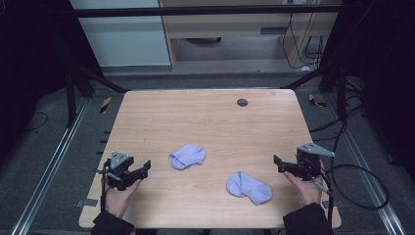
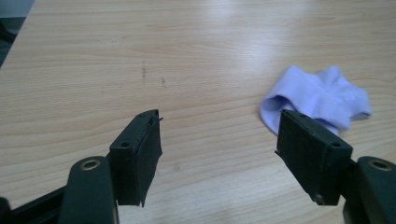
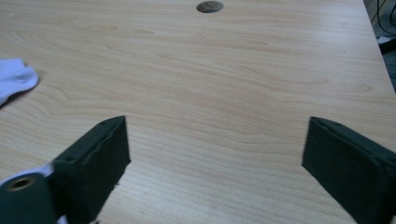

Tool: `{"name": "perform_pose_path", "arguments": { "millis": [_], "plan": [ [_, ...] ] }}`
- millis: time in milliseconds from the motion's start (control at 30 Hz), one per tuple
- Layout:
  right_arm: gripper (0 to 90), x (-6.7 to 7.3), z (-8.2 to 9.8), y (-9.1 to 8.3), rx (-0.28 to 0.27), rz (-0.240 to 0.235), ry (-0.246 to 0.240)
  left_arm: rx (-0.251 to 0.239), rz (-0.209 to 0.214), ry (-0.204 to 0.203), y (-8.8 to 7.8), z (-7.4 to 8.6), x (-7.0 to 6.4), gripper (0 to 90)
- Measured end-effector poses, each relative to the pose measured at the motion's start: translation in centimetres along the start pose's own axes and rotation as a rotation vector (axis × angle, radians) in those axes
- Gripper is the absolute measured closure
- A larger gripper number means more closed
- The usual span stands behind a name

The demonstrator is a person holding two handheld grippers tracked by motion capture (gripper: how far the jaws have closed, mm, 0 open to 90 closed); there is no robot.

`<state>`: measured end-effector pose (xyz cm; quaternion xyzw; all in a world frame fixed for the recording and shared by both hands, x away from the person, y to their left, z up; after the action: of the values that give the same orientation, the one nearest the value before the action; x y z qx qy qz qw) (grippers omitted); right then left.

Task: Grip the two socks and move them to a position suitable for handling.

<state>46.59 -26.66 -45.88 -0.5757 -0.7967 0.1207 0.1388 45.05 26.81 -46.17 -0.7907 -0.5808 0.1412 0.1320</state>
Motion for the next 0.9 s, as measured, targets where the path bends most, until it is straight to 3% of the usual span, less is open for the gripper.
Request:
{"name": "perform_pose_path", "arguments": {
  "millis": [100, 167, 233, 367, 567, 733, 900],
  "plan": [
    [17.3, 0.3, 0.0, -0.4, -0.007, -0.019, -0.004, -0.005, 0.026, 0.010, -0.2, -0.1, -0.8, 29.7],
    [27.1, 0.9, 0.2, -1.1, -0.028, -0.062, -0.010, -0.006, 0.049, 0.018, -0.3, -0.1, -1.5, 30.0],
    [30.0, 1.4, 0.4, -1.3, -0.035, -0.054, -0.031, -0.004, 0.082, 0.044, -0.4, -0.1, -2.6, 29.7],
    [32.3, 2.4, 0.7, -1.7, -0.022, -0.068, -0.054, -0.004, 0.104, 0.064, -0.4, -0.1, -3.5, 30.3],
    [33.2, 3.9, 1.1, -2.1, 0.010, -0.105, -0.085, 0.006, 0.174, 0.097, -0.1, -0.4, -5.9, 30.8],
    [34.8, 4.6, 1.3, -2.6, 0.026, -0.133, -0.100, 0.013, 0.188, 0.107, 0.3, -0.5, -7.1, 31.3],
    [35.8, 5.5, 1.8, -3.2, 0.039, -0.157, -0.122, 0.020, 0.230, 0.133, 0.8, -0.9, -9.3, 32.9]
  ]
}}
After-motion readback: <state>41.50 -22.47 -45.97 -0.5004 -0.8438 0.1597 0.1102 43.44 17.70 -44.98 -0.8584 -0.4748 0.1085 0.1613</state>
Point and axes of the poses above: each handheld gripper's, and its own axes: y roughly forward along the jaws, z roughly out of its underside, x roughly to its left, the point moved 1 cm from there along y, roughly forward along the jaws, and after that the axes turned 11 degrees about -x, right-handed, at the moved point
